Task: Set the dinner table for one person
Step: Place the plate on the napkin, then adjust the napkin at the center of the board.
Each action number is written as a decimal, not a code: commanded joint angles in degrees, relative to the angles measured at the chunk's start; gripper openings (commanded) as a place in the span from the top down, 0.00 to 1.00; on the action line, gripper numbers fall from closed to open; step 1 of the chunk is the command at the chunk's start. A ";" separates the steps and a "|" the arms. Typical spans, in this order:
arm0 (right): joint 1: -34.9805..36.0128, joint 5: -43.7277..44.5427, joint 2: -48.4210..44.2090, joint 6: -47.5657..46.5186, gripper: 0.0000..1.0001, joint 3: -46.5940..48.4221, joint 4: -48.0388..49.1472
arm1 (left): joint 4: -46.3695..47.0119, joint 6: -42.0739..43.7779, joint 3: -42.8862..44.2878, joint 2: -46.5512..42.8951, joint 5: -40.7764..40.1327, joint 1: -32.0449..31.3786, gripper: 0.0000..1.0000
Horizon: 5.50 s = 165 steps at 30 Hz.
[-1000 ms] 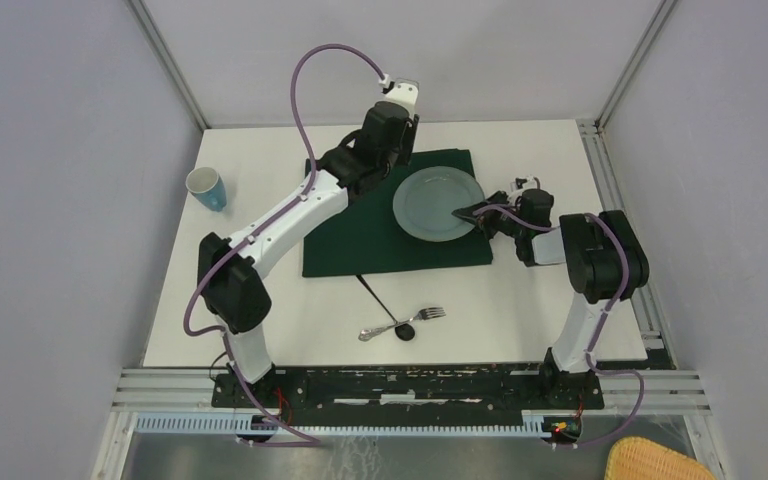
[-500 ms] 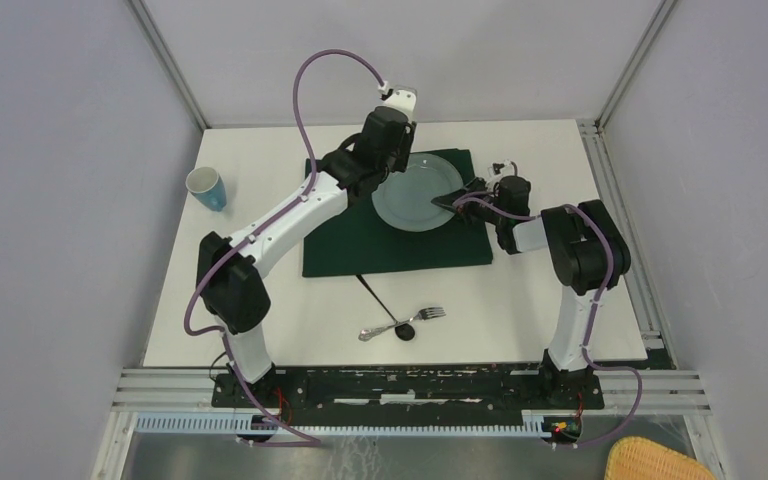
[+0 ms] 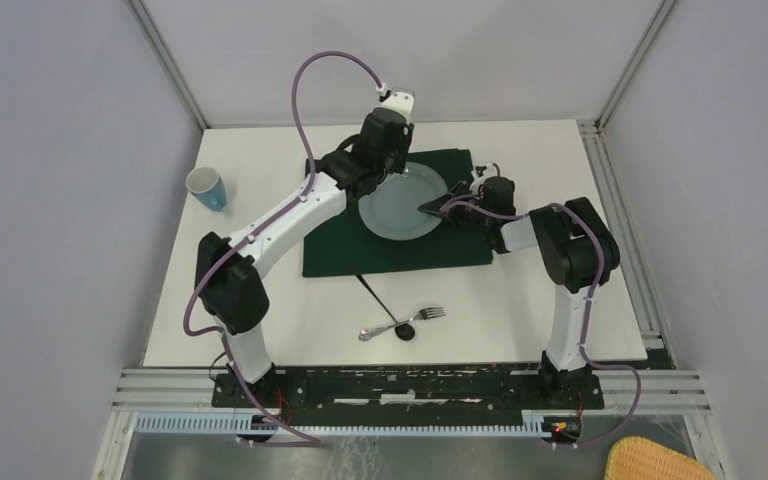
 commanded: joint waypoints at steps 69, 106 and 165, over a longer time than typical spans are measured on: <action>4.39 4.88 0.18 -4.83 0.58 7.38 -6.69 | 2.14 -2.95 -2.29 -5.33 0.94 1.57 0.52; 4.34 26.23 -12.80 -23.03 0.53 14.92 -45.79 | 2.18 -2.61 -0.47 -3.81 1.69 1.54 0.51; 4.21 41.83 3.53 -48.06 1.00 35.87 -66.30 | 6.44 -20.66 -25.14 -4.28 2.22 16.26 0.98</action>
